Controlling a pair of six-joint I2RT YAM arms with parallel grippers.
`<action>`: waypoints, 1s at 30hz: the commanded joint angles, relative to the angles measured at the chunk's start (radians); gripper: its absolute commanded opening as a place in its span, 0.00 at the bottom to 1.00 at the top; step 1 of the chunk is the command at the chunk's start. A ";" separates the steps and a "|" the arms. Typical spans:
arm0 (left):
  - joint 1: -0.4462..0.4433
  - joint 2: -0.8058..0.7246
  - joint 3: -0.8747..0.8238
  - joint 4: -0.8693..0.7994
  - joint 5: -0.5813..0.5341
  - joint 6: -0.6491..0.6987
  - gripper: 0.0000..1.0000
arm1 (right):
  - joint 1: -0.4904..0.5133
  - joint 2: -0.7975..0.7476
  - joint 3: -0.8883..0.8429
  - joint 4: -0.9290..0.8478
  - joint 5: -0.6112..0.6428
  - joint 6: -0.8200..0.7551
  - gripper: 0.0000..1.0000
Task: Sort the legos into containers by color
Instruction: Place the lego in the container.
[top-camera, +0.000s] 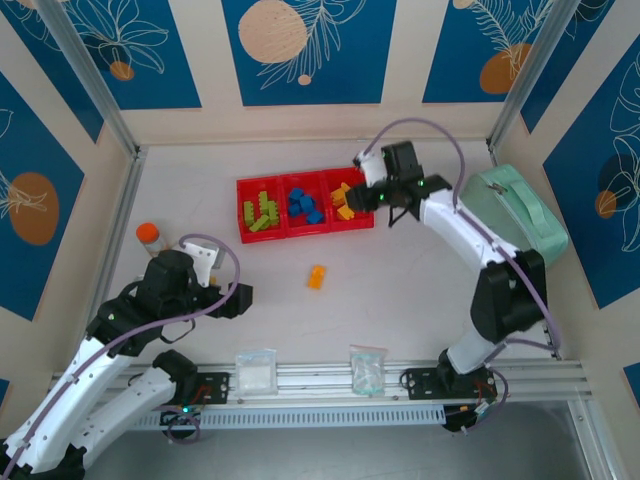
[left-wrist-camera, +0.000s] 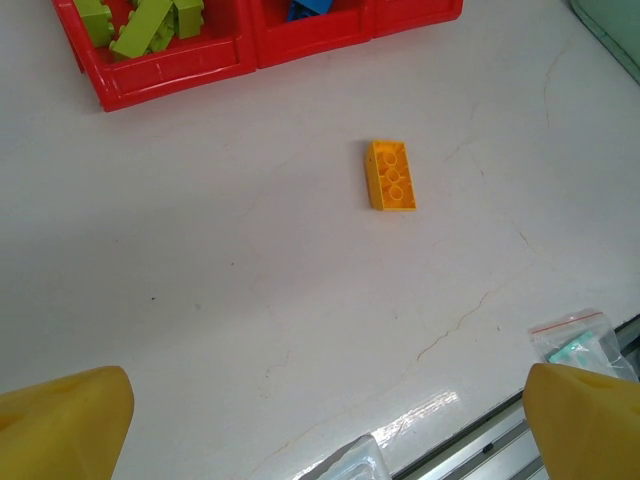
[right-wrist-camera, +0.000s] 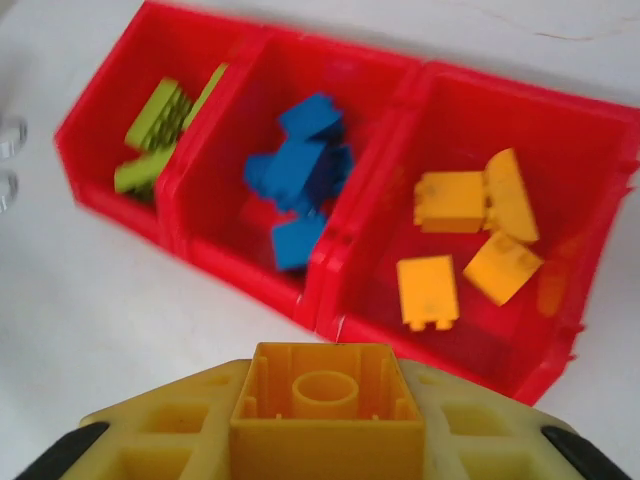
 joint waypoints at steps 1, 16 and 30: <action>0.006 -0.006 -0.009 0.013 -0.011 0.006 0.99 | -0.028 0.149 0.174 -0.188 -0.088 0.183 0.00; 0.006 -0.005 -0.012 0.016 -0.014 0.004 0.99 | -0.034 0.492 0.539 -0.338 -0.117 0.239 0.08; 0.006 0.002 -0.012 0.017 -0.019 0.003 0.99 | -0.026 0.485 0.542 -0.328 -0.143 0.245 0.60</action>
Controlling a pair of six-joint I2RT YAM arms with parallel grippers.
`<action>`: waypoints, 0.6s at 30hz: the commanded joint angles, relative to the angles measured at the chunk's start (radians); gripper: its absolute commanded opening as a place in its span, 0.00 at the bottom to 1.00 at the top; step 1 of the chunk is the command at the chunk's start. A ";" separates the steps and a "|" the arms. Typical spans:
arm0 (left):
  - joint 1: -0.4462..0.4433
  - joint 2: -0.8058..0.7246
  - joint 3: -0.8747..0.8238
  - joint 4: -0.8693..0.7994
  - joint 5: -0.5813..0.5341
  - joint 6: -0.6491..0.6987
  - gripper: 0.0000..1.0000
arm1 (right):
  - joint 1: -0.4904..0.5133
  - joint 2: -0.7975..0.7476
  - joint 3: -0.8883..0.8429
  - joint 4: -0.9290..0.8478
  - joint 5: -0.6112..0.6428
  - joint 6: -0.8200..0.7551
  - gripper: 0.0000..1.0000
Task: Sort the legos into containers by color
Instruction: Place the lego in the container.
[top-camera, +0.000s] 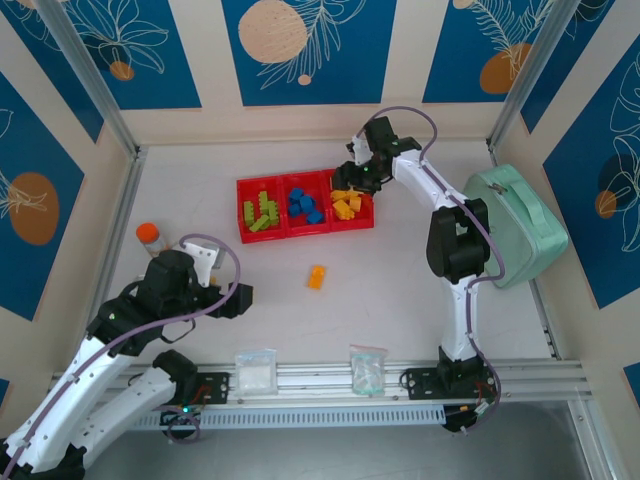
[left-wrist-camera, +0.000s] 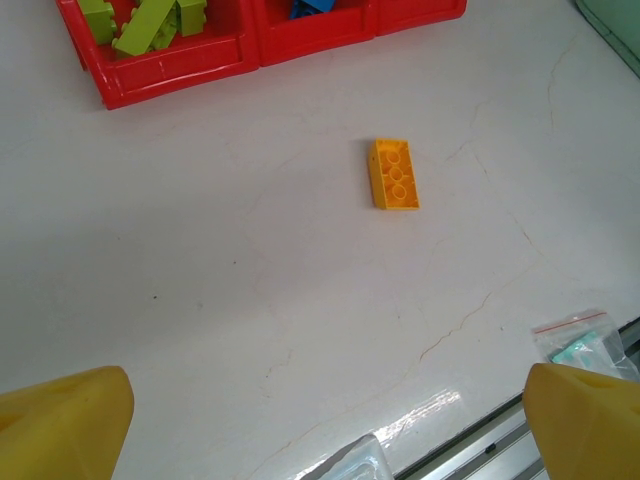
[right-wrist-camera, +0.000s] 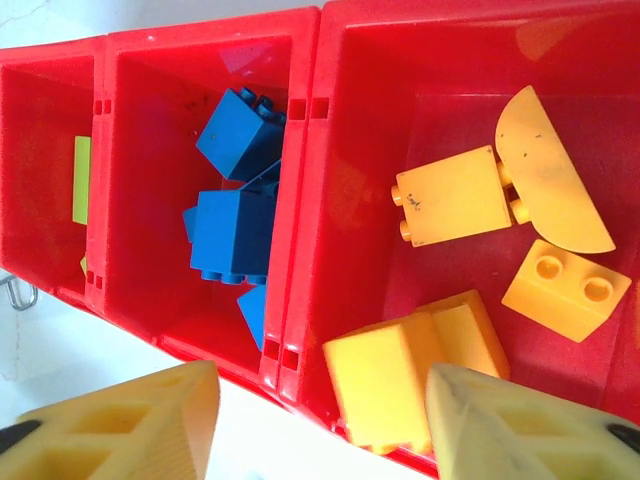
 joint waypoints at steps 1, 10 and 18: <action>0.006 0.001 -0.010 0.018 -0.016 0.003 0.99 | 0.009 -0.012 0.029 -0.026 -0.036 0.002 0.63; 0.005 0.029 -0.010 0.016 -0.017 -0.004 0.99 | 0.007 -0.099 -0.027 -0.001 -0.053 0.023 0.82; 0.003 0.198 0.001 0.040 0.043 -0.030 0.99 | 0.002 -0.299 -0.236 0.086 -0.082 0.050 0.85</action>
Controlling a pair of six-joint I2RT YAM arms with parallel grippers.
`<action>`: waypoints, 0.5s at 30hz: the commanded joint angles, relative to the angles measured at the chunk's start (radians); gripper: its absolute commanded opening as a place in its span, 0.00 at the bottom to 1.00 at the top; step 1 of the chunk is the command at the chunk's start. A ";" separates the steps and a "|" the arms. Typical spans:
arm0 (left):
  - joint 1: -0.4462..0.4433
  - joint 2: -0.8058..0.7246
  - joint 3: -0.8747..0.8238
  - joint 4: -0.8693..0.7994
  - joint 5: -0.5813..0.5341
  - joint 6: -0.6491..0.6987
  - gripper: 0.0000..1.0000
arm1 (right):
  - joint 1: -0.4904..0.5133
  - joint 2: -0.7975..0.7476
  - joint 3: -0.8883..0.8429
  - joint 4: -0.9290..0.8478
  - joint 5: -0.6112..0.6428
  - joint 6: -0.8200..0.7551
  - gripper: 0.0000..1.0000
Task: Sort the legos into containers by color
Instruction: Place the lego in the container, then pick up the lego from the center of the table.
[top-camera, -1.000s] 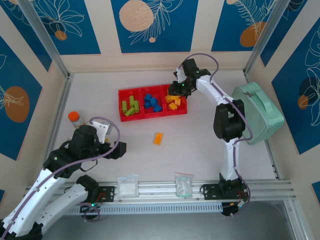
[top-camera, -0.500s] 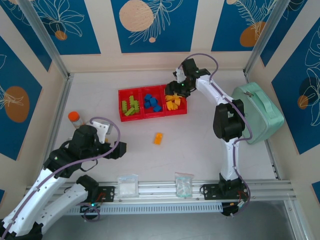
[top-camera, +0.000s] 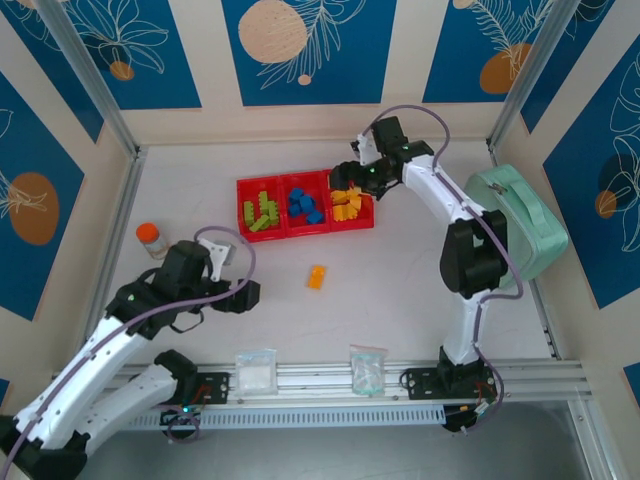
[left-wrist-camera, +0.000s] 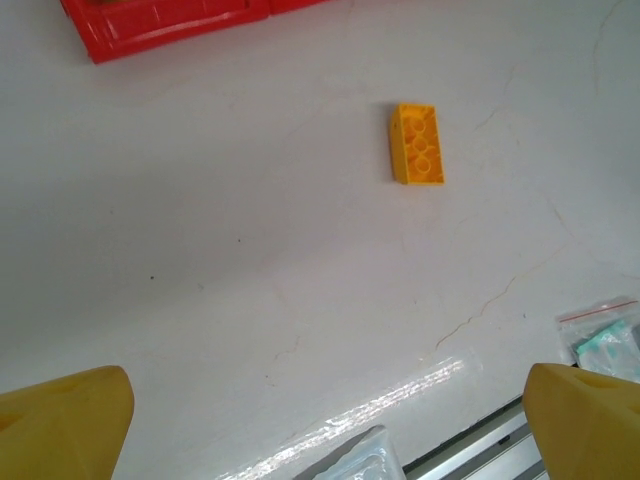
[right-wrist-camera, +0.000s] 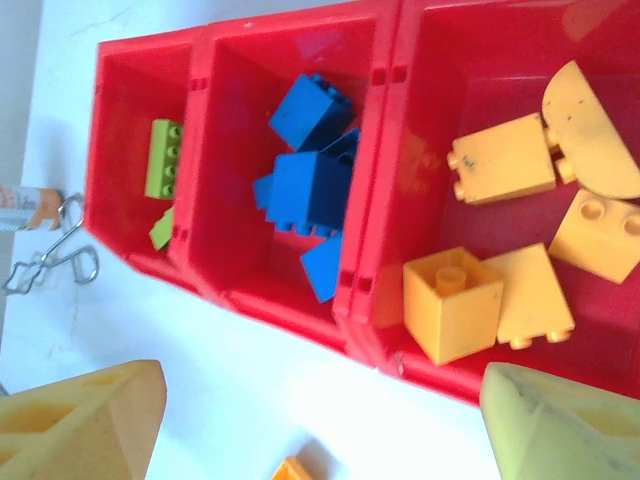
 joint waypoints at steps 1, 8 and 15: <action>0.001 0.073 -0.004 0.043 0.037 -0.034 0.99 | -0.007 -0.127 -0.088 0.037 -0.047 0.031 1.00; -0.058 0.271 0.001 0.226 0.083 -0.098 0.99 | -0.059 -0.381 -0.339 0.050 -0.050 0.002 0.99; -0.171 0.563 0.183 0.238 0.027 -0.080 1.00 | -0.201 -0.671 -0.636 0.152 -0.118 0.037 0.99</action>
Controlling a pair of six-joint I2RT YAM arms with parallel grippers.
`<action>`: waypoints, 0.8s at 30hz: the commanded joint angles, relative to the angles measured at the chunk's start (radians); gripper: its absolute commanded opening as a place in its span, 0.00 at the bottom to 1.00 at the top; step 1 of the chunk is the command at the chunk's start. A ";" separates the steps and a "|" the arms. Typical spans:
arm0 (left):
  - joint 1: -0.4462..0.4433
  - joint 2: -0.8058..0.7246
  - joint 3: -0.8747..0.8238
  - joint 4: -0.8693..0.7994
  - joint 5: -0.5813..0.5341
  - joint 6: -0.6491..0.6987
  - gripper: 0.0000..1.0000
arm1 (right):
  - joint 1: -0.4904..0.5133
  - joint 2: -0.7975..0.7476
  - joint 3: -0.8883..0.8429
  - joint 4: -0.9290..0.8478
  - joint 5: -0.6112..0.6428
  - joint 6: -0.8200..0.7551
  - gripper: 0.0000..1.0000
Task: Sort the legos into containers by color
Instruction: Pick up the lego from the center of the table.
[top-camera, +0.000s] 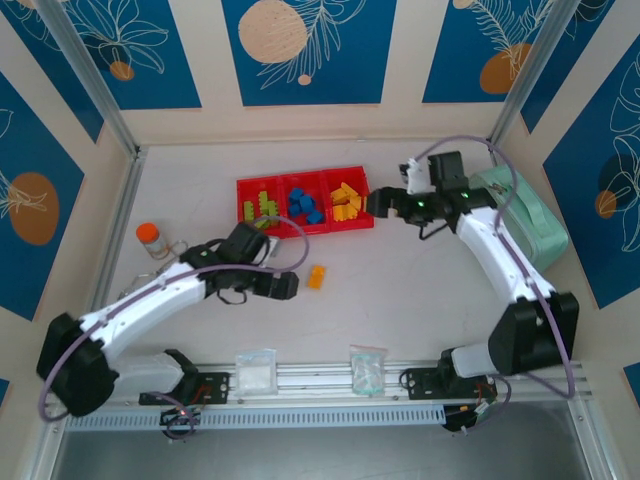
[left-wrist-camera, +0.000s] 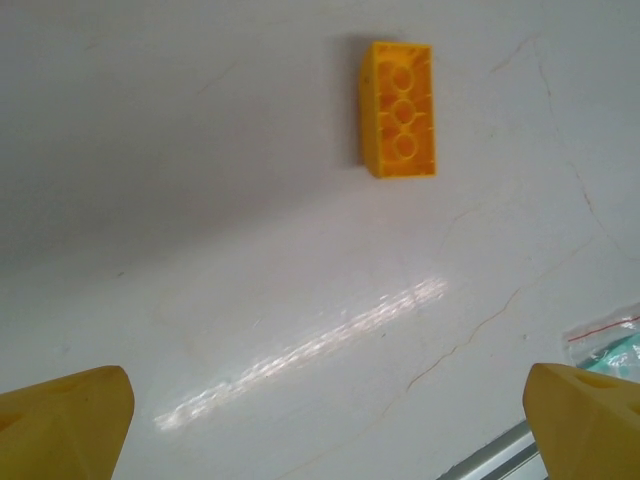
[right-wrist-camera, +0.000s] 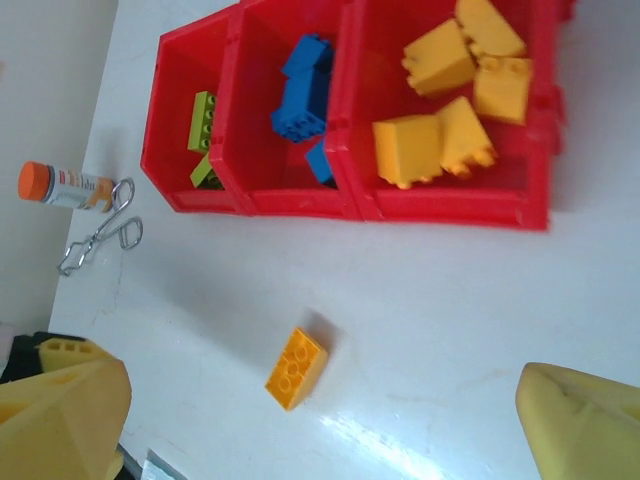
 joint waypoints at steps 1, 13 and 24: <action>-0.034 0.123 0.113 0.032 -0.009 0.009 0.99 | -0.053 -0.116 -0.102 0.047 -0.053 0.019 0.99; -0.088 0.519 0.422 -0.103 -0.061 0.040 0.92 | -0.116 -0.293 -0.235 0.015 0.000 0.043 1.00; -0.101 0.689 0.546 -0.165 -0.091 0.021 0.80 | -0.118 -0.413 -0.325 -0.005 0.015 0.058 1.00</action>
